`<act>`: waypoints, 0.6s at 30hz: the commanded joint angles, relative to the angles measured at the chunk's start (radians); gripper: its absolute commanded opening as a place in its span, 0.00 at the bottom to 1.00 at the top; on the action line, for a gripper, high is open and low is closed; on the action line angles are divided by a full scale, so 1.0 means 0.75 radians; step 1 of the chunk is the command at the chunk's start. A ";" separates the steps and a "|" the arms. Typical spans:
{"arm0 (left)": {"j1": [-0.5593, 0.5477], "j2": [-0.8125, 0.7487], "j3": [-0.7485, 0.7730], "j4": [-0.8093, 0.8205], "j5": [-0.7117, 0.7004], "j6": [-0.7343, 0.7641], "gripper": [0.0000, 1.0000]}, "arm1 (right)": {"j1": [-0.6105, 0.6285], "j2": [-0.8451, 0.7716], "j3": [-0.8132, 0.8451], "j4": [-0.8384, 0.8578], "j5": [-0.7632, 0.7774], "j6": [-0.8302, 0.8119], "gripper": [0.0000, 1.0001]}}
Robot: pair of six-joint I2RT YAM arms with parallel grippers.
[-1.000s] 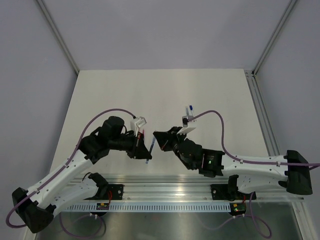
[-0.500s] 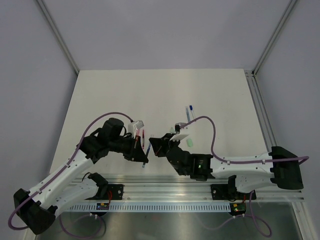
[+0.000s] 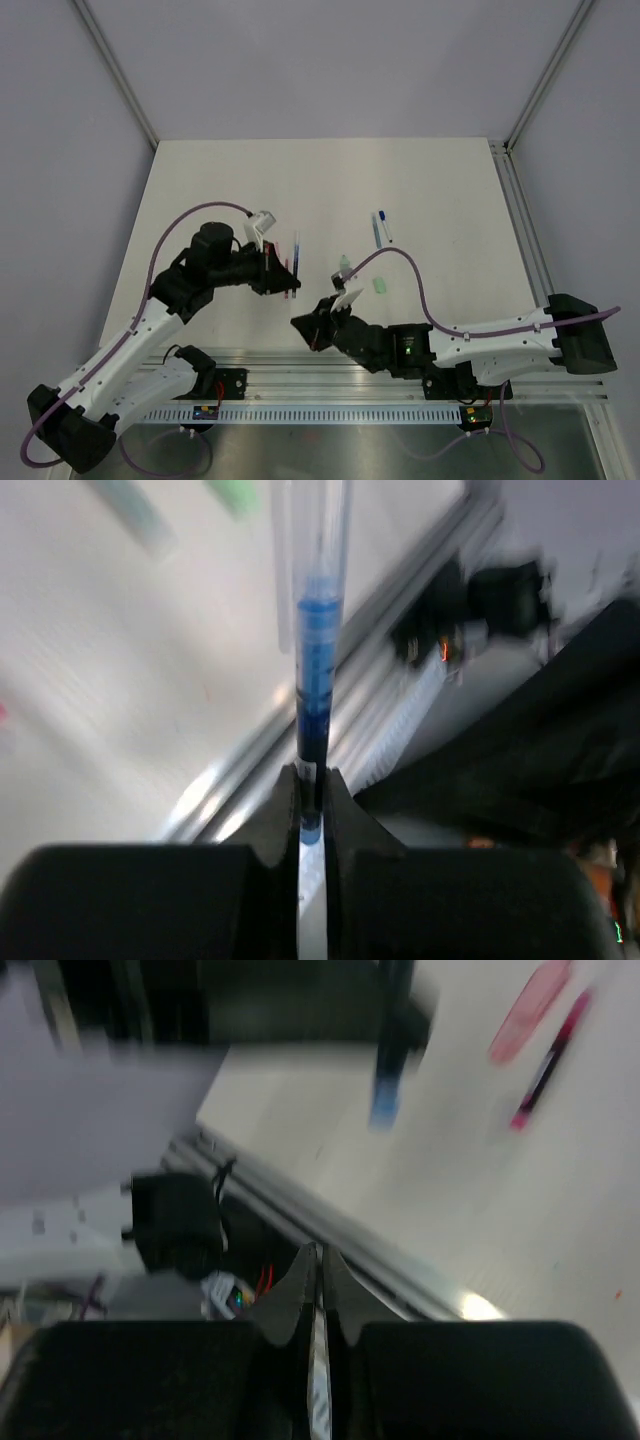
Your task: Insert the pens into the pen caps
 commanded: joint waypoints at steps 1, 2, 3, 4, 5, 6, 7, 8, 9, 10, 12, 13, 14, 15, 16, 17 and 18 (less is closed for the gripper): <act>0.076 -0.026 0.115 0.612 -0.162 -0.027 0.00 | 0.147 0.018 -0.054 -0.155 -0.386 -0.008 0.00; 0.076 -0.026 0.115 0.614 -0.160 -0.029 0.00 | 0.149 0.018 -0.054 -0.147 -0.388 -0.010 0.00; 0.074 -0.026 0.113 0.614 -0.155 -0.027 0.00 | 0.151 0.024 -0.046 -0.133 -0.396 -0.014 0.00; 0.076 -0.022 0.115 0.619 -0.149 -0.029 0.00 | 0.151 0.032 -0.038 -0.133 -0.398 -0.022 0.00; 0.076 -0.022 0.115 0.619 -0.145 -0.029 0.00 | 0.153 0.040 -0.030 -0.135 -0.394 -0.022 0.00; 0.076 -0.024 0.113 0.621 -0.145 -0.029 0.00 | 0.157 0.048 -0.016 -0.151 -0.386 -0.025 0.00; 0.076 -0.026 0.113 0.621 -0.149 -0.029 0.00 | 0.159 0.044 -0.015 -0.157 -0.358 -0.018 0.00; 0.076 -0.034 0.113 0.623 -0.149 -0.027 0.00 | 0.161 0.016 -0.020 -0.157 -0.343 -0.014 0.00; 0.076 -0.038 0.110 0.621 -0.153 -0.027 0.00 | 0.159 -0.003 -0.032 -0.155 -0.331 -0.016 0.00; 0.076 -0.040 0.112 0.623 -0.155 -0.025 0.00 | 0.159 -0.023 -0.038 -0.157 -0.305 -0.018 0.00; 0.076 -0.048 0.108 0.625 -0.151 -0.025 0.00 | 0.157 -0.095 -0.048 -0.178 -0.282 -0.027 0.00; 0.076 -0.046 0.110 0.627 -0.145 -0.025 0.00 | 0.157 -0.123 -0.042 -0.194 -0.254 -0.053 0.00; 0.076 -0.046 0.110 0.631 -0.139 -0.027 0.00 | 0.157 -0.174 -0.032 -0.220 -0.237 -0.067 0.00; 0.076 -0.044 0.108 0.633 -0.133 -0.029 0.00 | 0.157 -0.203 -0.001 -0.271 -0.202 -0.092 0.00; 0.076 -0.042 0.108 0.639 -0.111 -0.031 0.00 | 0.155 -0.234 0.017 -0.290 -0.188 -0.147 0.02; 0.076 -0.036 0.110 0.641 -0.098 -0.033 0.00 | 0.147 -0.285 0.044 -0.343 -0.178 -0.176 0.04; 0.074 -0.026 0.112 0.645 -0.086 -0.037 0.00 | 0.135 -0.309 0.107 -0.406 -0.159 -0.208 0.11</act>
